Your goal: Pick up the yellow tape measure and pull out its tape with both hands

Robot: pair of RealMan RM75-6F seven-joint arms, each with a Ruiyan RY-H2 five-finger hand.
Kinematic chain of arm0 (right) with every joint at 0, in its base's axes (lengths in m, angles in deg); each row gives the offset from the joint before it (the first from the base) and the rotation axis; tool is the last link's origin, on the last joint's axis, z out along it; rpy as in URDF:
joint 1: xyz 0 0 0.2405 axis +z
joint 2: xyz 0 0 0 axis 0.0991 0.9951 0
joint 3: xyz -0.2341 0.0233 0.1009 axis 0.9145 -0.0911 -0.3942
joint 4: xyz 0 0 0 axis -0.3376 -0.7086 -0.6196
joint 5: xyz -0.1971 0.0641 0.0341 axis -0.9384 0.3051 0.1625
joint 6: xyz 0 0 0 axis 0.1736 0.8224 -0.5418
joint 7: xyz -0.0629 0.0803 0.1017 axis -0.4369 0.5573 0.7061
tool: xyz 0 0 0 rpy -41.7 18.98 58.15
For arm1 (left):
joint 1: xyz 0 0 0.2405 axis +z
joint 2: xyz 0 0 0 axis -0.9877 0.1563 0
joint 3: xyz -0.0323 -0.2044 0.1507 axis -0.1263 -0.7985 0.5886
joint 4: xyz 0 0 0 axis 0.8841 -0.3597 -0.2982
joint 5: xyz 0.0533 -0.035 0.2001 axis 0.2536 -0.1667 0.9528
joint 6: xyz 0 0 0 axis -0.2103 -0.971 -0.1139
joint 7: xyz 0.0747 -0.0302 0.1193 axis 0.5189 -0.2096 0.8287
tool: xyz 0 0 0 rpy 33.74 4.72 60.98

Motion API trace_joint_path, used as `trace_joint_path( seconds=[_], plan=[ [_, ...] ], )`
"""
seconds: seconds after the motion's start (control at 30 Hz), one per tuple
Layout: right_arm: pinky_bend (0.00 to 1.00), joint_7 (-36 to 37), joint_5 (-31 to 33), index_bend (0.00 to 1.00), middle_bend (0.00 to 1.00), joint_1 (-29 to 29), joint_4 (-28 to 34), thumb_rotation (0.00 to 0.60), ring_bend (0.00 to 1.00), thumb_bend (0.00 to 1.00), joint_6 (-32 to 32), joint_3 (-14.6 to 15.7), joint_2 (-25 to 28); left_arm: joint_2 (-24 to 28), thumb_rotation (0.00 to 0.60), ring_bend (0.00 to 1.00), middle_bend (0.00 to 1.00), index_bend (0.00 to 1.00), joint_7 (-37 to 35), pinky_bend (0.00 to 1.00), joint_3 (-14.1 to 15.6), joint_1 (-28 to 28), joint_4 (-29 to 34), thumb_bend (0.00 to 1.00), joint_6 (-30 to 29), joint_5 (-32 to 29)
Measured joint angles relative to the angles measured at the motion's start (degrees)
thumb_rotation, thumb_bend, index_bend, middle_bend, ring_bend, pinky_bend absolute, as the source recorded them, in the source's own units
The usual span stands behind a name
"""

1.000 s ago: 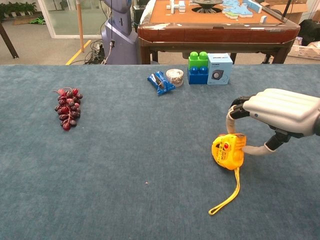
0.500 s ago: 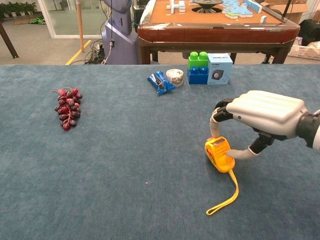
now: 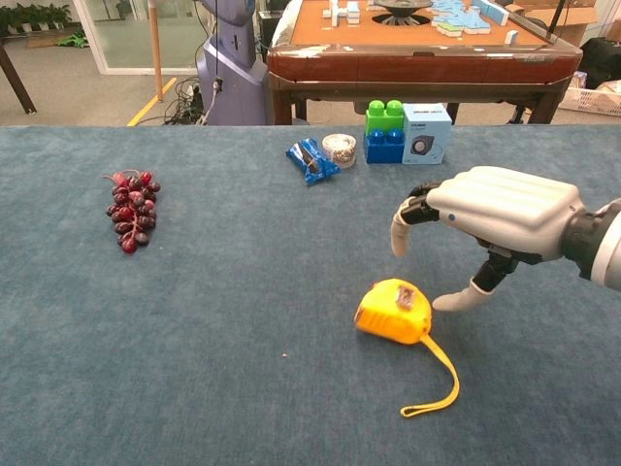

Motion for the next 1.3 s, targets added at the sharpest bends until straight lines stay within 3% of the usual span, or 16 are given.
trace_joint_path(
  seconds=[0.2, 0.5, 0.93, 1.3],
  plan=[
    [0.27, -2.3, 1.3, 0.33, 0.29, -0.4, 1.3, 0.600, 0.18, 0.22, 0.4, 0.1, 0.3, 0.2, 0.600, 0.17, 0.13, 0.21, -0.2, 0.13, 0.1, 0.2, -0.1, 0.20, -0.1, -0.2],
    [0.27, -9.6, 7.1, 0.26, 0.25, -1.1, 4.2, 0.600, 0.17, 0.08, 0.1, 0.2, -0.5, -0.1, 0.600, 0.17, 0.13, 0.21, -0.1, 0.13, 0.3, -0.1, 0.0, 0.20, 0.3, 0.5],
    [0.27, -17.4, 13.1, 0.22, 0.23, 0.1, 6.6, 0.600, 0.16, 0.05, 0.2, -0.6, -5.5, 0.3, 0.600, 0.17, 0.13, 0.21, -0.1, 0.13, 0.5, 0.3, 0.3, 0.20, -0.2, 0.6],
    [0.27, -23.0, 18.0, 0.22, 0.23, 2.7, 4.5, 0.600, 0.16, 0.05, -0.1, -1.6, -10.8, 0.5, 0.600, 0.17, 0.13, 0.21, -0.7, 0.13, 0.7, 0.5, 0.0, 0.20, -0.2, 0.8]
  ],
)
